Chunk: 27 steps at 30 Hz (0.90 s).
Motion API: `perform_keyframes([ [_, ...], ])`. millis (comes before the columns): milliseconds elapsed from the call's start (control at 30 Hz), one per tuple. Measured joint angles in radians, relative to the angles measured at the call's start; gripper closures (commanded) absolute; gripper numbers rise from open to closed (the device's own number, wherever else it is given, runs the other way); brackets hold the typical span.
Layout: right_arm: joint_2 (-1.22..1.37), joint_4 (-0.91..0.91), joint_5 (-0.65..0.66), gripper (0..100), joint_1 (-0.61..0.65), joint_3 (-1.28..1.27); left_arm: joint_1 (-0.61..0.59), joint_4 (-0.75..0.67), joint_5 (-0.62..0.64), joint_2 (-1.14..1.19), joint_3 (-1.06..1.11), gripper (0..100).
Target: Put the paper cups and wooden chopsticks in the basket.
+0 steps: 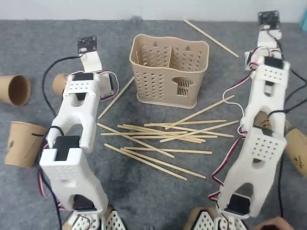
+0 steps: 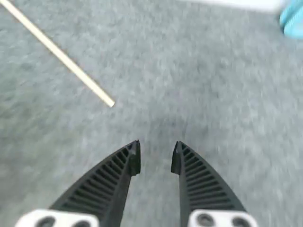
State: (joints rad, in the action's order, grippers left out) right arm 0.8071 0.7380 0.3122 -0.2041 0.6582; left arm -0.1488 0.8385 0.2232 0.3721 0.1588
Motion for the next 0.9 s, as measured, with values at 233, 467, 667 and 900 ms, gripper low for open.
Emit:
perform_keyframes([
  [233,0.126,-0.123,0.029,88.4,0.038,0.0,0.0,0.0,0.0,0.0,0.0,98],
  [467,0.161,-0.08,0.029,88.4,0.048,0.0,0.0,0.0,0.0,0.0,0.0,98],
  [667,0.083,0.244,0.023,88.4,0.046,0.0,0.0,0.0,0.0,0.0,0.0,98],
  [900,-0.095,0.618,-0.135,87.9,0.046,0.0,0.0,0.0,0.0,0.0,0.0,98],
])
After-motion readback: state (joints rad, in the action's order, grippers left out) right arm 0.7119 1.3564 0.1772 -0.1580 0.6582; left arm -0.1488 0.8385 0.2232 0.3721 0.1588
